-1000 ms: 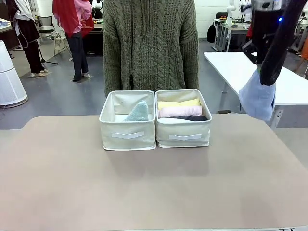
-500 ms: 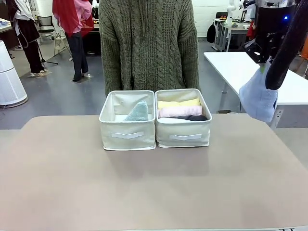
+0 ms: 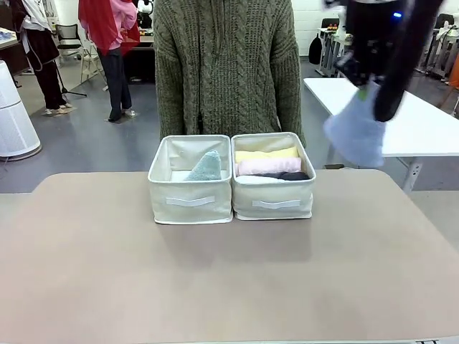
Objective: Sort the towels based on their folding style.
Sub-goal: Pick up another triangle-folded towel from the table and place it in the left Fabric basket.
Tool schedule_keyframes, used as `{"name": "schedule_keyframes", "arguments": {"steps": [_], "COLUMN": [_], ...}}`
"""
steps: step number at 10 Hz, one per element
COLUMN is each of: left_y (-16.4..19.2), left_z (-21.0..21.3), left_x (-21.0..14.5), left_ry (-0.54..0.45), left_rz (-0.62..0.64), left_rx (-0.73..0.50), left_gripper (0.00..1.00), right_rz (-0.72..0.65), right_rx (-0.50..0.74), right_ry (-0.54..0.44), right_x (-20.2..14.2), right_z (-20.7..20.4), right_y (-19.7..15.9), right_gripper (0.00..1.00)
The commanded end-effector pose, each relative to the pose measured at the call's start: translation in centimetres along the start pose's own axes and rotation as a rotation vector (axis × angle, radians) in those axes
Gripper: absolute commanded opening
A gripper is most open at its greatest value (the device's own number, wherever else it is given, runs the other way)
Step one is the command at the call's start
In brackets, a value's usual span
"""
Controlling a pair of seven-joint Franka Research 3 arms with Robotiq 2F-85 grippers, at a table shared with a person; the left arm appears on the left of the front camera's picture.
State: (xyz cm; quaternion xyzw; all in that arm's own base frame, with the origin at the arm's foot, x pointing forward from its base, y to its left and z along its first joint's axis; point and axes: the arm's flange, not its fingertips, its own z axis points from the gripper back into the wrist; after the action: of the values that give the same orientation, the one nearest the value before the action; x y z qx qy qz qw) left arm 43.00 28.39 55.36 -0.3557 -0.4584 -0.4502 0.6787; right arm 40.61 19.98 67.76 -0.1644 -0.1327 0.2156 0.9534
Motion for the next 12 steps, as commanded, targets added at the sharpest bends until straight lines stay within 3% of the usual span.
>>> {"name": "schedule_keyframes", "arguments": {"steps": [1,4,7,10,12], "left_y": [-0.2,-0.2,-0.2,-0.2,-0.2], "left_z": [0.1,0.1,0.1,0.1,0.1], "left_x": [0.0,0.0,0.0,0.0,0.0], "left_ry": [0.009,0.009,0.009,0.009,0.009], "left_rz": [-0.001,-0.001,-0.001,-0.001,-0.001], "left_rx": [0.003,0.003,0.003,0.003,0.003], "left_gripper": [1.0,1.0,1.0,1.0,1.0], "right_rz": [0.323,0.581,0.766,0.781,0.779], "right_rx": [-0.046,0.084,0.257,0.31,0.268], "right_ry": [-0.074,-0.165,-0.27,-0.285,-0.277], "right_x": [8.1,14.4,16.8,17.2,16.5], "right_z": [2.0,2.2,1.8,1.5,1.1], "right_y": [2.3,7.5,11.4,12.0,13.1], "right_gripper": [0.13,0.13,0.13,0.13,0.13]}}
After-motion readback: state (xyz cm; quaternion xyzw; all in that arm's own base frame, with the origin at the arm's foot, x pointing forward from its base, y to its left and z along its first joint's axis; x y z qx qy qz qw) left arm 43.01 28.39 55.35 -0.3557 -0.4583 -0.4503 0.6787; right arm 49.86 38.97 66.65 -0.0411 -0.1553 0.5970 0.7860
